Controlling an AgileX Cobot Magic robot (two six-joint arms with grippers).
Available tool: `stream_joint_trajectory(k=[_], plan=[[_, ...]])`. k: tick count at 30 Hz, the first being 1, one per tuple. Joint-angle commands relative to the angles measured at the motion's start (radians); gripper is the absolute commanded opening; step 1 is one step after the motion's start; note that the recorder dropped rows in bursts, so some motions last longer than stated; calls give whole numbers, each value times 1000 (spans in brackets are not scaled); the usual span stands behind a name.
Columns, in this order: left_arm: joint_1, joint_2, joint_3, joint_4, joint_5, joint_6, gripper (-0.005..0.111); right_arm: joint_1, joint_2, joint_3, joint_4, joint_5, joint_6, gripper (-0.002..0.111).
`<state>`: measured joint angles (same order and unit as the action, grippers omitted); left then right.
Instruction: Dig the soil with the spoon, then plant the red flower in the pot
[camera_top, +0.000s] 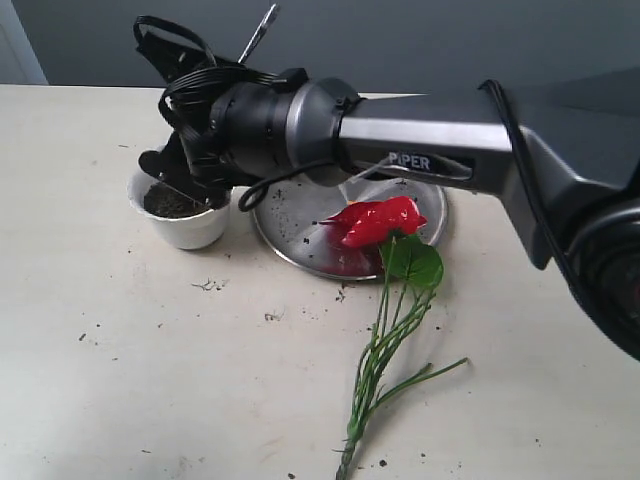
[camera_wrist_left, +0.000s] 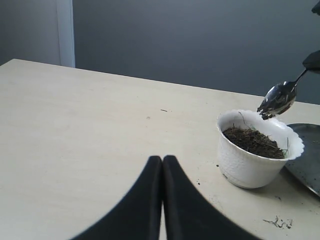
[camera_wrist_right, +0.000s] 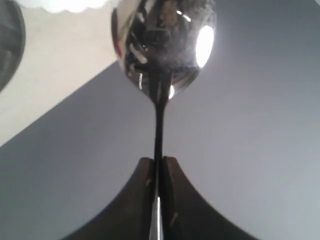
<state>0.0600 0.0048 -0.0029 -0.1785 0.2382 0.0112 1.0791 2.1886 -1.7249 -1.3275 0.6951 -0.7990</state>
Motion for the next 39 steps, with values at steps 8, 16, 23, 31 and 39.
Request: stream_joint_trajectory(k=[8, 16, 23, 31, 39], plan=[[-2, -5, 3, 2, 1, -1, 0, -7, 72, -6, 107, -47, -61, -1], [-2, -5, 3, 2, 1, -1, 0, -7, 79, -6, 113, -57, -59, -1], [-2, -5, 3, 2, 1, -1, 0, -8, 29, -35, 119, 0, 414, -1], [-2, -5, 3, 2, 1, -1, 0, -54, -41, -106, 448, 195, 634, -1], [-2, -5, 3, 2, 1, -1, 0, -258, -90, -129, 1086, 200, 870, -1]])
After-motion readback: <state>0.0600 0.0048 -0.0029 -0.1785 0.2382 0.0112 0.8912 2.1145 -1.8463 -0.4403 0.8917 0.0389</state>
